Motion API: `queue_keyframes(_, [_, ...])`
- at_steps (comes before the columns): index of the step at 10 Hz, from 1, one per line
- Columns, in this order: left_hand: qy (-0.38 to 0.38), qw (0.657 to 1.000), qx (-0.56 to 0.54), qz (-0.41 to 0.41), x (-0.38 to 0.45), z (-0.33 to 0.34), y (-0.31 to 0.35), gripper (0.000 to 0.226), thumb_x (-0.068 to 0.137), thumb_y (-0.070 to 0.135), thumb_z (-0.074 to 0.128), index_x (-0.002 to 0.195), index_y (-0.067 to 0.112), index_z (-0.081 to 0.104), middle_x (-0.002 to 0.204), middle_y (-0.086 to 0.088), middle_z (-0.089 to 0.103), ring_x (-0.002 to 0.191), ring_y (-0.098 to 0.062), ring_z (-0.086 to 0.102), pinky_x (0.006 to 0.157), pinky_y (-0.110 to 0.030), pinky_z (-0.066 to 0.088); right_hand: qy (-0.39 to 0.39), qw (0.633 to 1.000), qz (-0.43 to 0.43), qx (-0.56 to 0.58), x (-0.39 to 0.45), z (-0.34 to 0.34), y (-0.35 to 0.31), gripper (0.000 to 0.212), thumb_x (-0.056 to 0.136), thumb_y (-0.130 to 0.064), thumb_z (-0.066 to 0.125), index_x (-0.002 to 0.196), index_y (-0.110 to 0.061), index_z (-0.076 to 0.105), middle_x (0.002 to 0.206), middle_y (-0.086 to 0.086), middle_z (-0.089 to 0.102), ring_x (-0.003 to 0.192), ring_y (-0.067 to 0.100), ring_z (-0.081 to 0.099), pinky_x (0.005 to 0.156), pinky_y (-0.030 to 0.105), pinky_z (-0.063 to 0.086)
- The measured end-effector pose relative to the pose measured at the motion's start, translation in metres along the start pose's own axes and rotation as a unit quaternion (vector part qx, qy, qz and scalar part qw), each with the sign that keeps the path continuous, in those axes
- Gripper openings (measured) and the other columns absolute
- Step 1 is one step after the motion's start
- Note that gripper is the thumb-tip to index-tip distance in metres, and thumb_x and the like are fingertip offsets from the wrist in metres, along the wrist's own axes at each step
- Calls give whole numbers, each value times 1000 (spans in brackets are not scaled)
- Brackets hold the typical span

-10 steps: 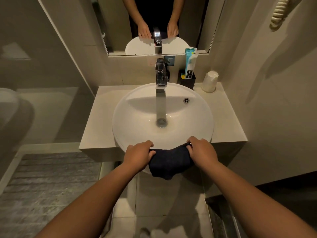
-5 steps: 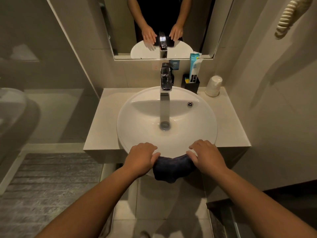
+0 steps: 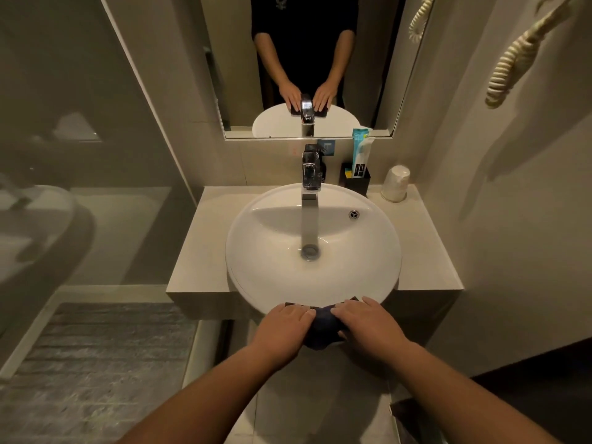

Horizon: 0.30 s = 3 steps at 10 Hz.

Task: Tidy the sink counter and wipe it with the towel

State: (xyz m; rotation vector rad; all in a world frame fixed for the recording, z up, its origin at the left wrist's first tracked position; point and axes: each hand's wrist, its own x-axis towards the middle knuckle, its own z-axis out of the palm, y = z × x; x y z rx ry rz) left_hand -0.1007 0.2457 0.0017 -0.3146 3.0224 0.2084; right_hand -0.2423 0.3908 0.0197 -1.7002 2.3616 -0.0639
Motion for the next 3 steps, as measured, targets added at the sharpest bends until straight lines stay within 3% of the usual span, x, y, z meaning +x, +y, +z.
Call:
queue_keyframes(1, [-7,1000,-14,-18,-3,-14,4,33,89,33,54,119,22,51,119,-1,62,102,-22,57,88,-35,41,-10,999,12,-31,-4,-9,-3,41,89,-48,53,125,-27,51,124,-2,59,110,18,52,100,35,39])
queue_keyframes(3, [-55,994,-21,-91,4,-74,0,32,95,40,45,112,15,57,109,-7,62,98,-25,58,86,-38,47,-88,993,69,-29,-1,-87,-12,35,94,-44,47,100,-15,66,97,6,67,84,19,58,79,32,45])
